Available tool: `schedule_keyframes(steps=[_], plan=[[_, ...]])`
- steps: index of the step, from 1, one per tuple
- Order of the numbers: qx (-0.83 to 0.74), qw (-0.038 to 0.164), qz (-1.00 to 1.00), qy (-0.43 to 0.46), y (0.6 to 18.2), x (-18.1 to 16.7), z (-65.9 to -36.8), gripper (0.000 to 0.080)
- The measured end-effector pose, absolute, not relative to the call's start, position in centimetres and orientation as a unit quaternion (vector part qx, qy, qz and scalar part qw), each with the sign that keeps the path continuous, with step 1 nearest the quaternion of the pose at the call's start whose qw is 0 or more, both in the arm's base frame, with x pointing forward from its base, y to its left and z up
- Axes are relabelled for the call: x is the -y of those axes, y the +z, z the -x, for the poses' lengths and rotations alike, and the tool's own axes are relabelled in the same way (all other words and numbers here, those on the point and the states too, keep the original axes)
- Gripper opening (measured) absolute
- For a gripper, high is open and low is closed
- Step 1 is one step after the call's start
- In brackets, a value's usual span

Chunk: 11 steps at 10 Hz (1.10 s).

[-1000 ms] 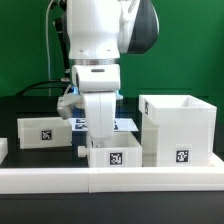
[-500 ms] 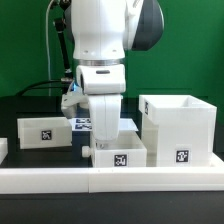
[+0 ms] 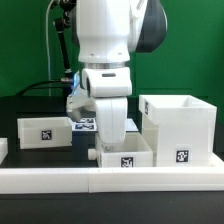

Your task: Assemble drawer

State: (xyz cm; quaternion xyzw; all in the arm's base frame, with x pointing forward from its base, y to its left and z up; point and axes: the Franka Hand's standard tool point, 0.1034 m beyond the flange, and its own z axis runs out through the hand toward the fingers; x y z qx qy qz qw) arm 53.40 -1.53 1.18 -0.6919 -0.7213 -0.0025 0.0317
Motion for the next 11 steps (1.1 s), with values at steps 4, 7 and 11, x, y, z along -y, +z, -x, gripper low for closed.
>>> schedule_keyframes(steps=[4, 7, 11], plan=[[0.719, 0.028, 0.694, -0.006, 1.07, 1.87, -53.50, 0.0042], [0.719, 0.018, 0.694, -0.017, 1.05, 1.22, -53.79, 0.0042], [0.717, 0.020, 0.697, -0.016, 0.87, 1.12, -53.60, 0.0042]])
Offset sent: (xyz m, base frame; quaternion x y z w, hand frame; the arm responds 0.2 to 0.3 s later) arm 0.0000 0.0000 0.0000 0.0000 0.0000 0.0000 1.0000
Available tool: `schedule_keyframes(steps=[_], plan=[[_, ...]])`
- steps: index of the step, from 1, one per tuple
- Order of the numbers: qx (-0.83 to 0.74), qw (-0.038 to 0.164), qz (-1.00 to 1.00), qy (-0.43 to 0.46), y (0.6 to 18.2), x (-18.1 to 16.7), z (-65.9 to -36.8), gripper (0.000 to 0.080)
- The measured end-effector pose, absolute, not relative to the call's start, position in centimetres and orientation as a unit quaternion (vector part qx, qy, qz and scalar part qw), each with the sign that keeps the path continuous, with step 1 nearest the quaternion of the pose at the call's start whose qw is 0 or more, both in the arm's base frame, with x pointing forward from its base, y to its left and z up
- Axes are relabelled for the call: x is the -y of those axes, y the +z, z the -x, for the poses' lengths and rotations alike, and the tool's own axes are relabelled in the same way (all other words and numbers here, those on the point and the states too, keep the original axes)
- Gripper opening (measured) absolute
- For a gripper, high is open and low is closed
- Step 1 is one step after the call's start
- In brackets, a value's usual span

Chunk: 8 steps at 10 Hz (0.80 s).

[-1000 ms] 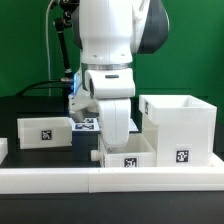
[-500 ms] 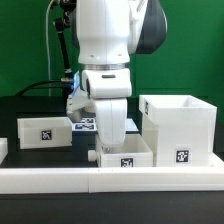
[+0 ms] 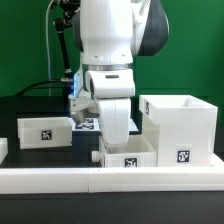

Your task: Assemble drawer

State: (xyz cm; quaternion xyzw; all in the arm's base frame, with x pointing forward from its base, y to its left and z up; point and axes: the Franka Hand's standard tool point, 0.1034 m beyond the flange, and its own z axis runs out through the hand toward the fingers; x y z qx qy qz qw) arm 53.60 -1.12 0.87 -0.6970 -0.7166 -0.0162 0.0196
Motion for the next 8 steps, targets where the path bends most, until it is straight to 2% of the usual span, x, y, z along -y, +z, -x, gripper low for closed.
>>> schedule_keyframes(steps=[3, 8], plan=[[0.716, 0.027, 0.697, -0.008, 0.99, 1.23, -53.63, 0.0042], [0.729, 0.020, 0.684, -0.009, 0.81, 0.91, -53.48, 0.0042]])
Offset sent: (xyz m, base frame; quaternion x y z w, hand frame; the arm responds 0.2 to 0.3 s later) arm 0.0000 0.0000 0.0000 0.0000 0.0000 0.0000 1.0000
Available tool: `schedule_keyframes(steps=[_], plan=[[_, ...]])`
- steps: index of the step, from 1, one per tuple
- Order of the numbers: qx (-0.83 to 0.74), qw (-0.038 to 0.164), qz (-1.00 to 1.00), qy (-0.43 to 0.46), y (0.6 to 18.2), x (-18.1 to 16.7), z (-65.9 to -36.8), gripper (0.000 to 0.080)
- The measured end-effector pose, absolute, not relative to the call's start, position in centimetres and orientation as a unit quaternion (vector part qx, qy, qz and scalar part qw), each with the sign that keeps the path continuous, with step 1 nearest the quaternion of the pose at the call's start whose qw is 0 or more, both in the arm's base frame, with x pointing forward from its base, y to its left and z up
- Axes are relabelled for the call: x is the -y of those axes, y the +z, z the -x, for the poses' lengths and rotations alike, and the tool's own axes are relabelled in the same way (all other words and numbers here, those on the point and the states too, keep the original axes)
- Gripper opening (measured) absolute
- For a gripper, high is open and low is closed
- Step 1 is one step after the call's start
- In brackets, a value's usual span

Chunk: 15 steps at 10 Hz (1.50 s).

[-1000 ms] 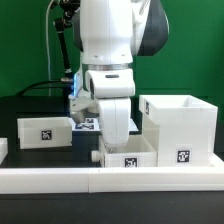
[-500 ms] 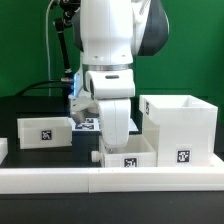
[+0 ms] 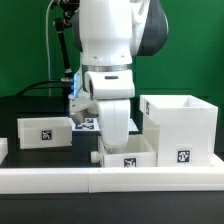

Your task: Assemble drawer

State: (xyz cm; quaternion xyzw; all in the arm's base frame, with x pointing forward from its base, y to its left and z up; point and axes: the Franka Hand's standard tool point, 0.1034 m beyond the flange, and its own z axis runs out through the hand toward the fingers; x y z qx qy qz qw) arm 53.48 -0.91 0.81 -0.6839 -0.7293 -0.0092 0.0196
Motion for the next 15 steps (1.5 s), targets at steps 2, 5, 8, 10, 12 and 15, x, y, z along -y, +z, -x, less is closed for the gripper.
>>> schedule_keyframes(steps=[2, 5, 8, 10, 12, 15], plan=[[0.739, 0.014, 0.673, -0.005, 0.9, 0.7, -53.6, 0.0042], [0.738, 0.014, 0.674, -0.005, 0.9, 0.8, -53.6, 0.0042], [0.728, 0.013, 0.686, -0.006, 0.9, 0.4, -53.7, 0.0042], [0.725, 0.015, 0.688, -0.008, 0.9, -0.3, -53.7, 0.0042], [0.722, 0.015, 0.692, -0.008, 0.9, -0.5, -53.7, 0.0042], [0.717, 0.015, 0.697, -0.007, 0.9, -0.7, -53.7, 0.0042]])
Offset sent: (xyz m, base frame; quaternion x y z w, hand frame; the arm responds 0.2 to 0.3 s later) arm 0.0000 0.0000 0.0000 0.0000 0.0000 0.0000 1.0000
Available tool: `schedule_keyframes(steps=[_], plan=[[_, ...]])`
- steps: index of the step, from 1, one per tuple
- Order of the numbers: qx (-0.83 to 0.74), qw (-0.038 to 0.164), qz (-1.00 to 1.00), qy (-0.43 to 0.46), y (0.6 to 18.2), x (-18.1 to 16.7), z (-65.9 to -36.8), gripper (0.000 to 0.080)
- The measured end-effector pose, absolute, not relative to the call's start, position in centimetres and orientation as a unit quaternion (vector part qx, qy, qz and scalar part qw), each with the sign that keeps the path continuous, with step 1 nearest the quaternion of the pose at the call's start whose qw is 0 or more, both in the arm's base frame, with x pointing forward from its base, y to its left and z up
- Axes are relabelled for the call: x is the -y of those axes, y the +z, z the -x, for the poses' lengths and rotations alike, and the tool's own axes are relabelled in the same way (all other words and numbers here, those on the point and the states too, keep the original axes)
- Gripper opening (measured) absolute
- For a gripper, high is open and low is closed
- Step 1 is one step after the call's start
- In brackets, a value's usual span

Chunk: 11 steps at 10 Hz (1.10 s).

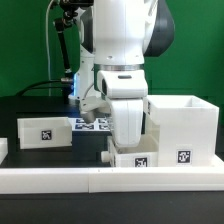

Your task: Assemble drawer

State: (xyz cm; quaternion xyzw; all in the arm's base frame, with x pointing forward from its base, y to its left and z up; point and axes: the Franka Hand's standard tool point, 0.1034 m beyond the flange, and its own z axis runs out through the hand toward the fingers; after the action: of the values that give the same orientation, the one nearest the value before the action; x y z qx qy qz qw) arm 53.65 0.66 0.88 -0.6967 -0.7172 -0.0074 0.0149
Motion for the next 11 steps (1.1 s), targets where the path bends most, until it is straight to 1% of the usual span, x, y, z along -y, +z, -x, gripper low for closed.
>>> schedule_keyframes(steps=[4, 5, 6, 8, 9, 10, 11], plan=[[0.734, 0.016, 0.679, -0.006, 0.9, 0.1, -53.7, 0.0042], [0.733, 0.018, 0.680, -0.003, 0.9, 0.2, -53.6, 0.0125], [0.730, 0.023, 0.683, 0.003, 1.0, 0.2, -53.4, 0.0279], [0.730, 0.019, 0.684, 0.000, 1.8, -0.2, -53.8, 0.0552], [0.729, 0.017, 0.684, -0.001, 2.3, -0.2, -54.0, 0.0552], [0.727, 0.016, 0.687, 0.000, 2.9, -0.3, -54.2, 0.0632], [0.727, 0.016, 0.687, 0.003, 3.6, -0.3, -54.4, 0.0644]])
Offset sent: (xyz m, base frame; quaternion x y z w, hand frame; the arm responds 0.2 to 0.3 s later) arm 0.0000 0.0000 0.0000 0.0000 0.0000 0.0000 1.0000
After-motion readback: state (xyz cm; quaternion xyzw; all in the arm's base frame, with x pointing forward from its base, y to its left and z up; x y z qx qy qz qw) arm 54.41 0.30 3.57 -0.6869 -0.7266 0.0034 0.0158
